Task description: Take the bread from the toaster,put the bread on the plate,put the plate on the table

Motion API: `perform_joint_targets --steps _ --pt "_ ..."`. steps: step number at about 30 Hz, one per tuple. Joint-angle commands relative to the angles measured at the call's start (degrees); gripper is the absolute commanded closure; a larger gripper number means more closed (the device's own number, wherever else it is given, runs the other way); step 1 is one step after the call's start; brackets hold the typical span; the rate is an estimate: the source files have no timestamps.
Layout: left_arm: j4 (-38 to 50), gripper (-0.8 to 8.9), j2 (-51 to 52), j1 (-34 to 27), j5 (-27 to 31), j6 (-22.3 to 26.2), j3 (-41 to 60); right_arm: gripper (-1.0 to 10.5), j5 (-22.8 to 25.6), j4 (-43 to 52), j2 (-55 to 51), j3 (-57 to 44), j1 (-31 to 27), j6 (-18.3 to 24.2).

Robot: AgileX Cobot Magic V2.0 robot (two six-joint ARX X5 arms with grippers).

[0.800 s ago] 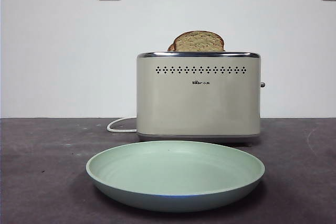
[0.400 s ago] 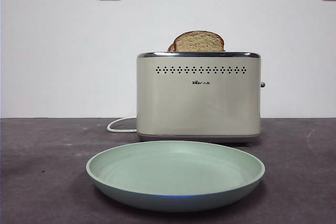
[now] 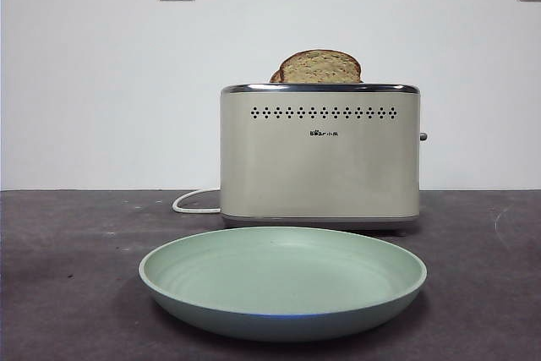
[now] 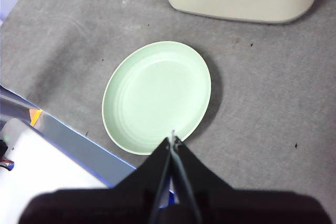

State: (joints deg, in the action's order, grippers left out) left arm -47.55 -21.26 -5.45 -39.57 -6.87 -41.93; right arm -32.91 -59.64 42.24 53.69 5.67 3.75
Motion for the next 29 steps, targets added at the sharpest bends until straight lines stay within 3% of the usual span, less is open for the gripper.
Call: perform_joint_targets --steps 1,3,4,6,7,8,11,24,29 --pt "0.13 8.12 0.07 0.22 -0.09 0.92 -0.15 9.4 -0.17 0.17 -0.09 0.20 0.13 0.57" --pt "0.15 7.93 0.07 0.22 -0.09 0.87 -0.15 9.3 -0.17 0.20 -0.09 0.20 0.13 0.57" --pt "0.15 7.05 0.07 0.20 0.00 0.76 -0.15 8.6 -0.17 0.26 -0.09 0.20 0.13 0.57" --pt "0.13 4.55 0.07 0.20 0.37 0.46 -0.15 6.7 -0.15 0.42 -0.09 0.20 0.13 0.11" --pt "0.15 2.72 0.07 0.22 0.37 0.46 -0.15 5.4 -0.15 0.50 -0.09 0.22 0.13 -0.50" --pt "0.20 1.92 0.07 0.22 0.39 0.50 -0.15 4.5 -0.15 0.52 -0.09 0.20 0.13 -0.72" --pt "0.50 1.82 0.07 0.22 0.44 0.52 -0.15 3.5 -0.13 0.50 -0.09 0.22 0.13 -0.79" --pt "4.92 1.84 -0.96 0.74 0.28 0.96 -0.15 3.5 -0.15 0.57 -0.02 0.20 0.13 -0.94" --pt "13.79 1.84 -4.76 2.47 -0.04 0.92 -0.15 3.5 -0.15 0.66 0.17 0.20 0.13 -0.98"
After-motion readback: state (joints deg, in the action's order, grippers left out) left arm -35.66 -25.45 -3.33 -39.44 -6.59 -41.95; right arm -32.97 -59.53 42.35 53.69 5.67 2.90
